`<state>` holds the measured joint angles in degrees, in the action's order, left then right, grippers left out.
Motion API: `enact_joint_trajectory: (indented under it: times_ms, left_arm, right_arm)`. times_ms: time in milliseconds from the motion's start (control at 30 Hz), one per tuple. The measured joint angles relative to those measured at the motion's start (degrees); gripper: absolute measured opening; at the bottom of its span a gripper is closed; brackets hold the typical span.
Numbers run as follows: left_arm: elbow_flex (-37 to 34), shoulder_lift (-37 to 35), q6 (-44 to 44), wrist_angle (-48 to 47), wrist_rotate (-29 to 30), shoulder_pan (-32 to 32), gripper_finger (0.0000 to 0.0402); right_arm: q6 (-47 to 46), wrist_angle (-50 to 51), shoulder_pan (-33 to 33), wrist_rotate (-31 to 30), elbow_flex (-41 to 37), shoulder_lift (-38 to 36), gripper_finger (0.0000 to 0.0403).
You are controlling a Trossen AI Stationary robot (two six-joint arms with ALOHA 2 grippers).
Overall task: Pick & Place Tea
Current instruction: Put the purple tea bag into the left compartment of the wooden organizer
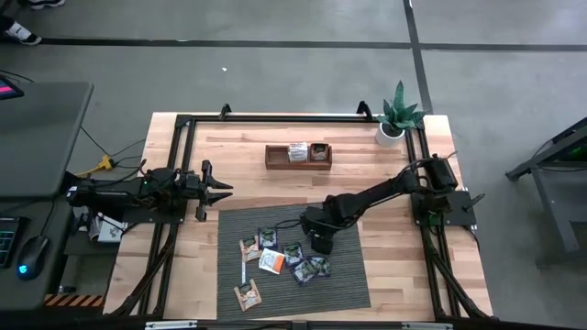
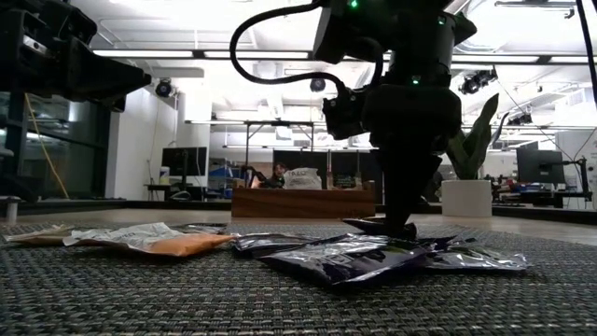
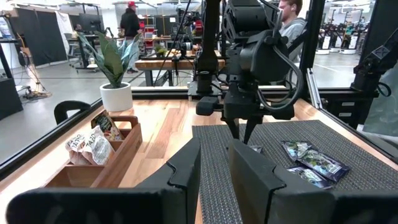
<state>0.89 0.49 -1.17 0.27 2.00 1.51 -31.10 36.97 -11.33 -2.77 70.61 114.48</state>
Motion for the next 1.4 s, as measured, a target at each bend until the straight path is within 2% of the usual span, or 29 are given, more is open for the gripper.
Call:
enact_joint_trajectory:
  times_ms: [133,367,667,967,1200,1400]
  left_arm:
    - [-0.01,0.0,0.0,0.0,0.0,0.01,0.0082]
    - [0.01,0.0,-0.02,0.0,0.0,0.01,0.0082]
    - [-0.01,0.02,-0.02,0.0,0.0,-0.01,0.0082]
    - [-0.01,0.01,-0.01,0.0,0.0,-0.01,0.0082]
    - [0.01,0.0,-0.02,0.0,0.0,0.01,0.0082]
    - [0.0,0.0,-0.11,0.0,0.0,-0.01,0.0082]
  right_arm:
    - [-0.01,0.02,-0.3,-1.06,-0.07,-0.09,0.0009]
    - [2.54,4.95,-1.86,-6.04,3.93,0.29,0.0005]
    - [8.8,12.92,-6.23,-28.32,8.92,0.5,0.0002]
    - [15.29,13.09,-8.62,-42.99,9.01,0.48,0.0001]
    - [17.94,12.98,-8.64,-47.55,9.07,0.37,0.0]
    - [18.33,12.94,-8.64,-48.35,9.09,0.28,0.0]
